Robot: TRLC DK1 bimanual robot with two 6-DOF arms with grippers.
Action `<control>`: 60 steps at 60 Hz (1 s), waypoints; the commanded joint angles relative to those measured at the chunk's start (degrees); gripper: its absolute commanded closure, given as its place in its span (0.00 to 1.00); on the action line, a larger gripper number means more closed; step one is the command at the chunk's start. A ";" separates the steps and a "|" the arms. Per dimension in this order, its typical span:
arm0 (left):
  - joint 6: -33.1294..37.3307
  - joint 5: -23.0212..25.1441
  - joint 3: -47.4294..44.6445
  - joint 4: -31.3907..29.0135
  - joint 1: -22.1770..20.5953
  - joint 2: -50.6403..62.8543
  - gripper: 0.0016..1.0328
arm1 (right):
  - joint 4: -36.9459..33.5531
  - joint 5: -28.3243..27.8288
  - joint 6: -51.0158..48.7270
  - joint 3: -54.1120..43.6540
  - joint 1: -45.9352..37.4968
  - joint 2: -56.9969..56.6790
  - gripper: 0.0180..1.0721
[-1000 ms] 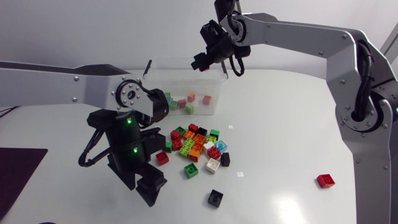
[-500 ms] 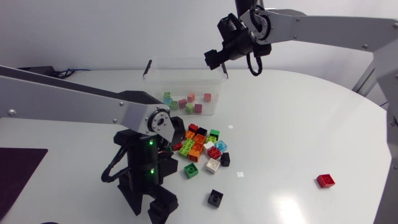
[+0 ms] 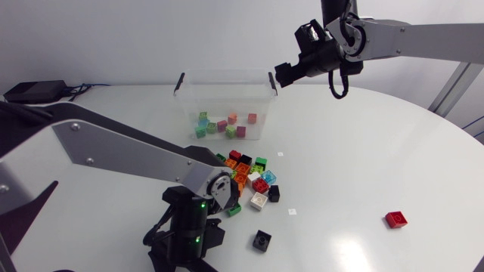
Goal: Place the duplo bricks in the container
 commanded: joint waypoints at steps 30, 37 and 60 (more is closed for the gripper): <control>0.93 3.86 -2.58 1.03 -3.21 7.09 0.39 | 2.34 -2.65 -0.02 -6.92 -3.47 -7.10 0.05; 0.75 3.77 -3.19 3.13 -2.68 8.50 0.44 | 2.34 -3.18 -0.37 -9.21 -3.56 -10.36 0.05; -0.48 0.52 -4.07 5.95 0.92 5.51 0.83 | 1.29 -4.94 -3.44 -19.14 -2.94 -21.08 0.05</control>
